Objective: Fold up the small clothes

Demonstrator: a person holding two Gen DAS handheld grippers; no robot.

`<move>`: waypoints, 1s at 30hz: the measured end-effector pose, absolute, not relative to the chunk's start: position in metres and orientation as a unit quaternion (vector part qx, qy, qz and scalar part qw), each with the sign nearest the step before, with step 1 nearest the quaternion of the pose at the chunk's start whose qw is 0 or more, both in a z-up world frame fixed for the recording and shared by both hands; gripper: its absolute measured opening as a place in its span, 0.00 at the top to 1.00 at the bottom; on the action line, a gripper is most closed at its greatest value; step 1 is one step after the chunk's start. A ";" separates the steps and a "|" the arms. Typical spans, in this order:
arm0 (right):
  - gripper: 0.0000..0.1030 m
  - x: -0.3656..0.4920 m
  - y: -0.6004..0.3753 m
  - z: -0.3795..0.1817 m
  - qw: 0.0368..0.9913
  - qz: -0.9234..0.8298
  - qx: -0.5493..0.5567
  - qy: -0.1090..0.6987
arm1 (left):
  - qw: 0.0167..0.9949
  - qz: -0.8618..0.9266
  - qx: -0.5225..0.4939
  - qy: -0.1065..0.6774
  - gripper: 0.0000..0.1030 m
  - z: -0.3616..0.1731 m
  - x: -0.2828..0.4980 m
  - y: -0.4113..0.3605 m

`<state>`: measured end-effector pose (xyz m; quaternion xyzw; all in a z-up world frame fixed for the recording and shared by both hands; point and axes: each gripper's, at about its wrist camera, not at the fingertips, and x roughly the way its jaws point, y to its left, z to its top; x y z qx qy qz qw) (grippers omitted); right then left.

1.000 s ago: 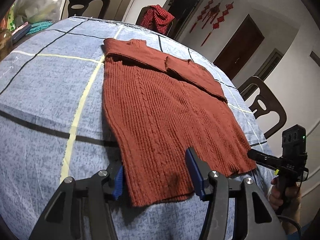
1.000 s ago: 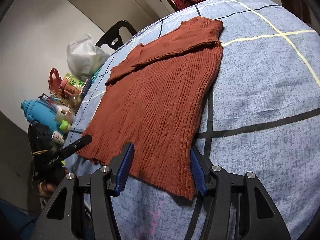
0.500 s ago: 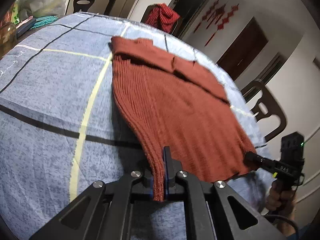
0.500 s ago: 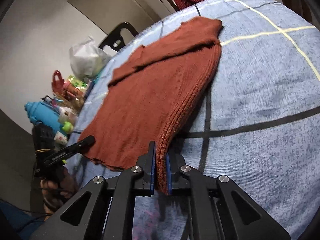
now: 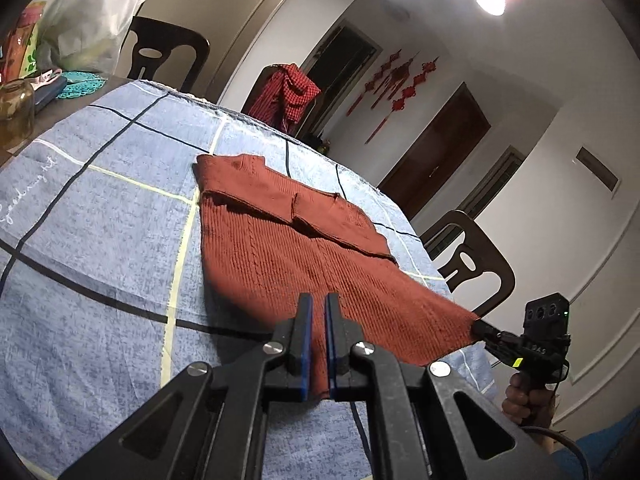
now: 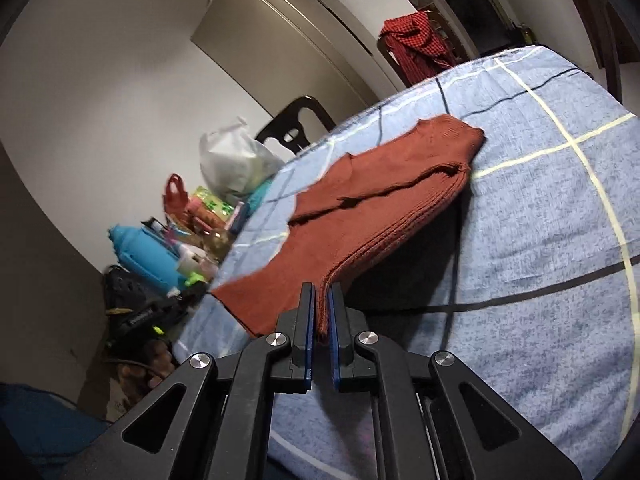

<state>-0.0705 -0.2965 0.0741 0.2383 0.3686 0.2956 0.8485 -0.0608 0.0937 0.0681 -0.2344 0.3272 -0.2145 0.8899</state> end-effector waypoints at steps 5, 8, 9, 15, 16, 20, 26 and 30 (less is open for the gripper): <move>0.94 -0.052 -0.293 0.034 0.832 0.253 0.231 0.436 | 0.870 -0.181 -0.244 0.387 0.92 0.033 -0.037 0.095; 0.89 -0.051 -0.296 0.022 0.824 0.243 0.230 0.457 | 0.870 -0.147 -0.230 0.410 0.78 0.019 -0.035 0.098; 0.86 -0.051 -0.297 0.022 0.827 0.234 0.225 0.459 | 0.871 -0.137 -0.223 0.416 0.70 0.016 -0.035 0.098; 0.61 -0.044 -0.301 0.013 0.822 0.222 0.231 0.470 | 0.856 -0.148 -0.223 0.443 0.56 -0.002 -0.031 0.086; 0.61 -0.044 -0.302 0.011 0.820 0.223 0.234 0.472 | 0.860 -0.147 -0.218 0.437 0.55 -0.002 -0.032 0.083; 0.61 -0.040 -0.301 0.005 0.819 0.223 0.245 0.468 | 0.860 -0.149 -0.233 0.429 0.51 -0.003 -0.033 0.084; 0.61 -0.037 -0.291 0.000 0.800 0.250 0.269 0.475 | 0.818 -0.210 -0.315 0.433 0.51 -0.015 -0.036 0.084; 0.61 -0.038 -0.290 -0.001 0.795 0.257 0.273 0.477 | 0.822 -0.219 -0.306 0.429 0.51 -0.014 -0.040 0.073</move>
